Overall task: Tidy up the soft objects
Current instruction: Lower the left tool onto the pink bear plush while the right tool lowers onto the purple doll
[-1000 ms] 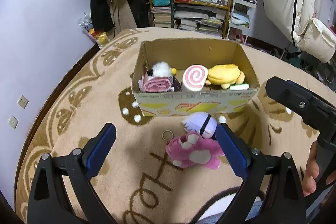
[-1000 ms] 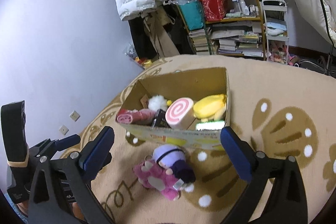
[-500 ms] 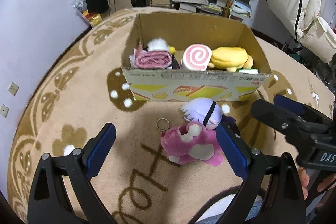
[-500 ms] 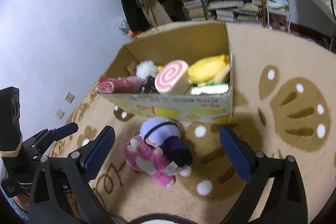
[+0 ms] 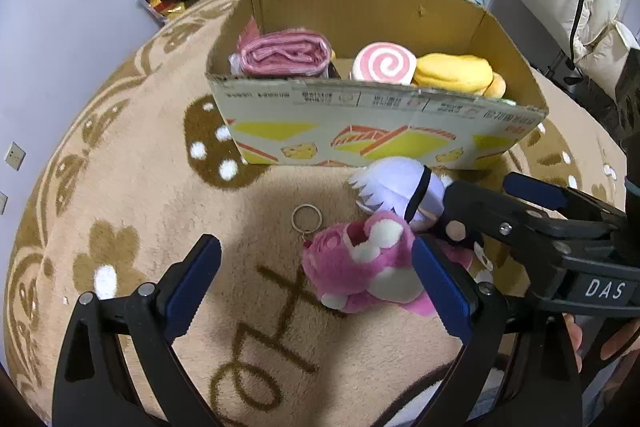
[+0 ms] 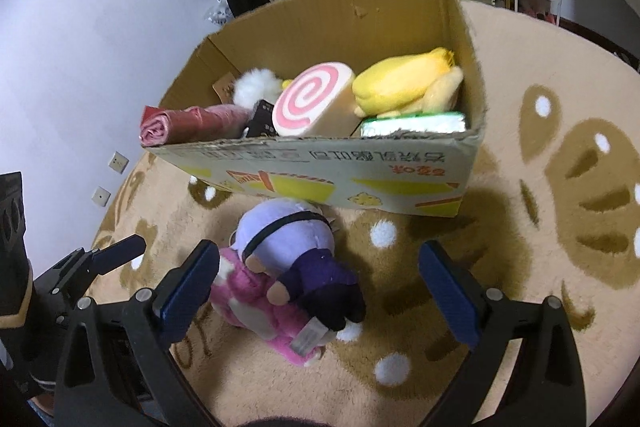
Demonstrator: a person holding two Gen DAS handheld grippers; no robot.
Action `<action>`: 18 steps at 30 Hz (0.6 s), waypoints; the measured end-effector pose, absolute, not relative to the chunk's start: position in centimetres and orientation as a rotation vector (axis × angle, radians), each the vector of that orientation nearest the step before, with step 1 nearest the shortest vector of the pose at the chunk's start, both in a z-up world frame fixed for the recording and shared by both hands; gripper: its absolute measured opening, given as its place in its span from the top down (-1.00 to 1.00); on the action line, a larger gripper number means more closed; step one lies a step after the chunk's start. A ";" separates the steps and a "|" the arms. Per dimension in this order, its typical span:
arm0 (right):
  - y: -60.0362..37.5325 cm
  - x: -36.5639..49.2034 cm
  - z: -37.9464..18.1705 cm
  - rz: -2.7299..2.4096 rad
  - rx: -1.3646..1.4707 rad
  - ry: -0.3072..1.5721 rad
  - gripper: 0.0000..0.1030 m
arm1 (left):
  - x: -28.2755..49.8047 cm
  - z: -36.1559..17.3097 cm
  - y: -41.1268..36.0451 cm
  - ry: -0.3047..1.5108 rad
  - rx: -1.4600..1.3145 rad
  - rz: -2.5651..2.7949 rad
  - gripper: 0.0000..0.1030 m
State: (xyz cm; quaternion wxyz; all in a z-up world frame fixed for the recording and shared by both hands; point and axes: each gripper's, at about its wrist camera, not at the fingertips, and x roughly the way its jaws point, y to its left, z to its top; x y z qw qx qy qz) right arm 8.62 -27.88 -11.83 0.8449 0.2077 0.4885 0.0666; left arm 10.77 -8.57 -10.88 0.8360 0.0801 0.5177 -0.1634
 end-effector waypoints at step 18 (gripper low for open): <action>-27.6 10.5 -15.6 0.193 0.536 1.143 -1.00 | 11.5 -14.2 -10.9 1.171 0.187 -0.409 -0.85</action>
